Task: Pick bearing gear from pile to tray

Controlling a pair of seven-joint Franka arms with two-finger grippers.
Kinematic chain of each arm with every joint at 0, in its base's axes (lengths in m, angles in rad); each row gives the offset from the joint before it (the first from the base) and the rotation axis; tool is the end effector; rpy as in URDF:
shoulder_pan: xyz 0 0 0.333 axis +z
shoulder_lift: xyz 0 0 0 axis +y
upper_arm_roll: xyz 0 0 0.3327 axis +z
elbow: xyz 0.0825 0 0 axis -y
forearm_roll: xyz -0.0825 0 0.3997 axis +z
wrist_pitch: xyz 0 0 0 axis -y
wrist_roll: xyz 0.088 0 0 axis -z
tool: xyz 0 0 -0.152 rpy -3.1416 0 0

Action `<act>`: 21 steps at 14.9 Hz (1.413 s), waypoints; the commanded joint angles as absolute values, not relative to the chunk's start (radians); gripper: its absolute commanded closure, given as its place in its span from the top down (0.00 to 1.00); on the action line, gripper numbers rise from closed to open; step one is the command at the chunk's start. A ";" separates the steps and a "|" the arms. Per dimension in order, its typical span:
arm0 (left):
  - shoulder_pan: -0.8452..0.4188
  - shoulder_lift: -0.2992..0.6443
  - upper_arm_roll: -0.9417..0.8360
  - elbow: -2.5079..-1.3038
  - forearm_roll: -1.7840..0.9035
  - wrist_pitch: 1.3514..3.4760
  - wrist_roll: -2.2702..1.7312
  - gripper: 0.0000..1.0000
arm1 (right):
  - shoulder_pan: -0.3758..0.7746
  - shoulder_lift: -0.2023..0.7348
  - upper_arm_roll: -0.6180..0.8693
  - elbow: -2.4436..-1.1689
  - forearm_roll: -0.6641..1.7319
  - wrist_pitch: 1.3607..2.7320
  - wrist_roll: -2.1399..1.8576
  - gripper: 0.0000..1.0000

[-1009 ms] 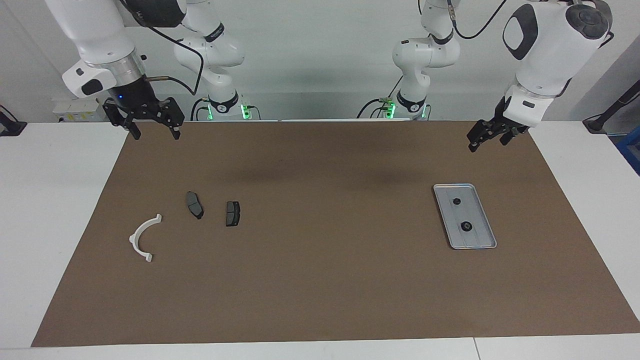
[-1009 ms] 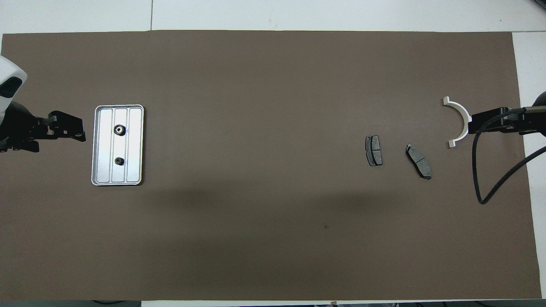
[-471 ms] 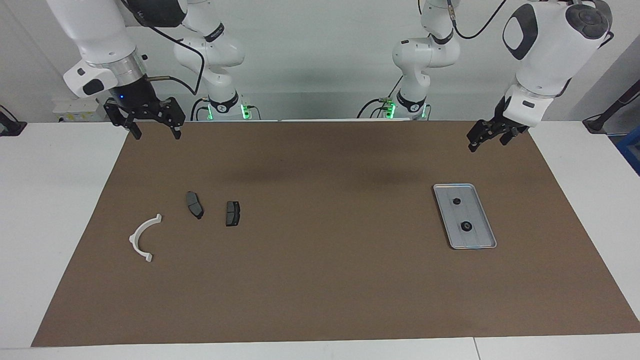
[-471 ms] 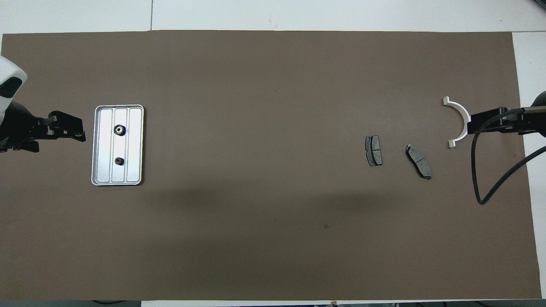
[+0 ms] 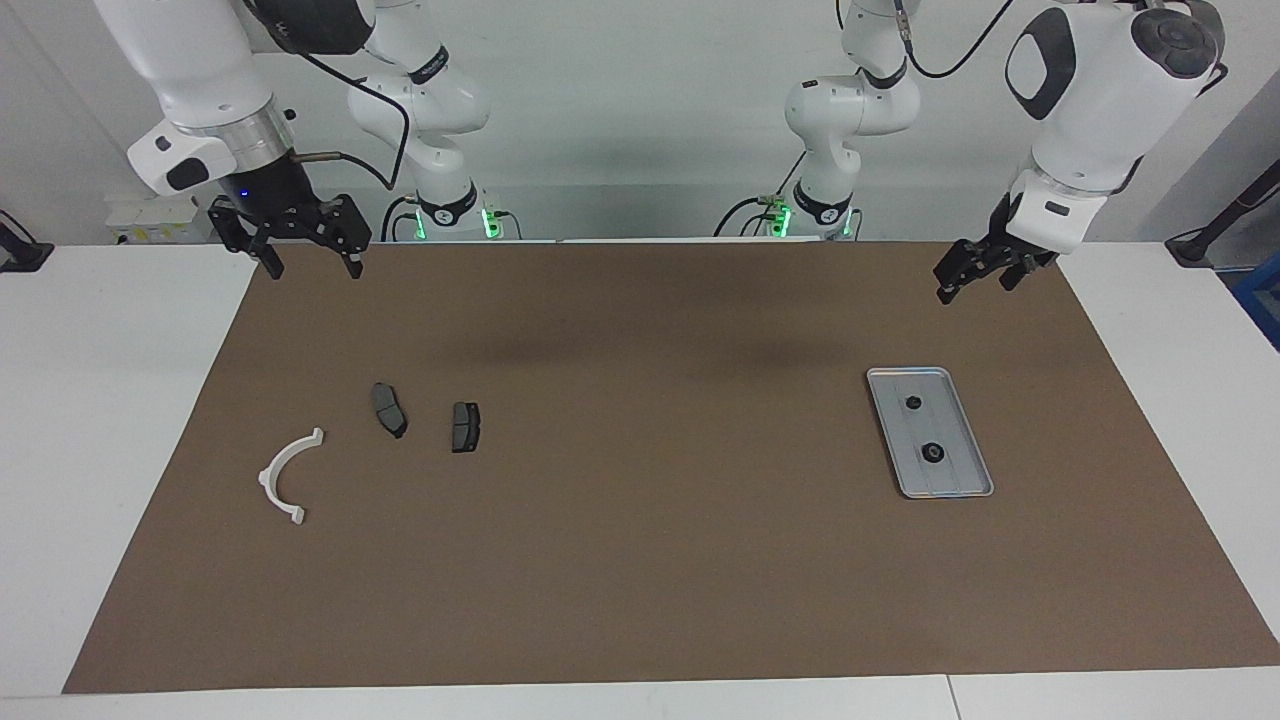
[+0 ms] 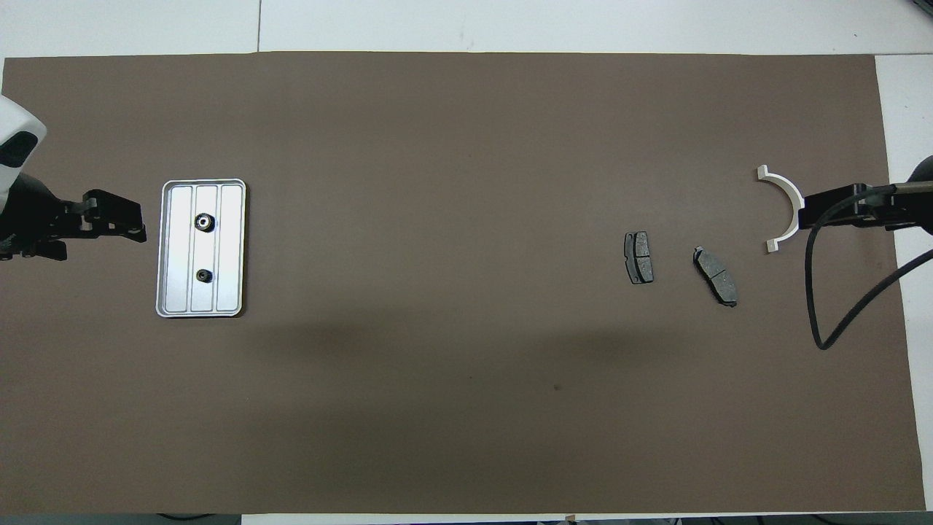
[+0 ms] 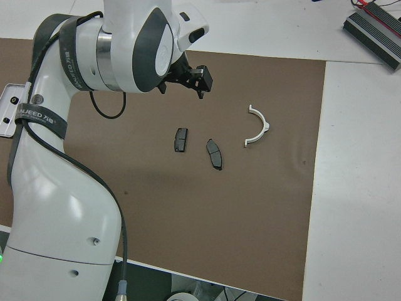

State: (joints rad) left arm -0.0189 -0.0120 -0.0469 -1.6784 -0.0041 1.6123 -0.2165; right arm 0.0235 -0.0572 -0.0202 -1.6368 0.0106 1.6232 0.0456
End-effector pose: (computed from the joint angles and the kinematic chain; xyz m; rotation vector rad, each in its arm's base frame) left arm 0.5626 -0.0378 0.5541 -3.1274 -0.2366 0.0848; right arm 0.5583 0.0031 0.6008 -3.1273 0.0666 -0.0677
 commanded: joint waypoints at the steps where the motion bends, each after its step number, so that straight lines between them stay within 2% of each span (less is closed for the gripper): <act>1: -0.029 -0.034 -0.034 -1.700 -0.014 1.614 -0.216 1.00 | 0.020 -0.071 -0.017 -1.644 0.012 1.609 0.025 1.00; 21: -0.029 -0.034 -0.034 -1.700 -0.014 1.614 -0.216 1.00 | 0.041 -0.071 -0.017 -1.644 0.014 1.611 0.026 1.00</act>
State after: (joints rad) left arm -0.0189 -0.0120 -0.0469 -1.6785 -0.0041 1.6123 -0.2165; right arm 0.0465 -0.0572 -0.0193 -1.6368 0.0113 1.6232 0.0456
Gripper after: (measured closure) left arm 0.000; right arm 0.000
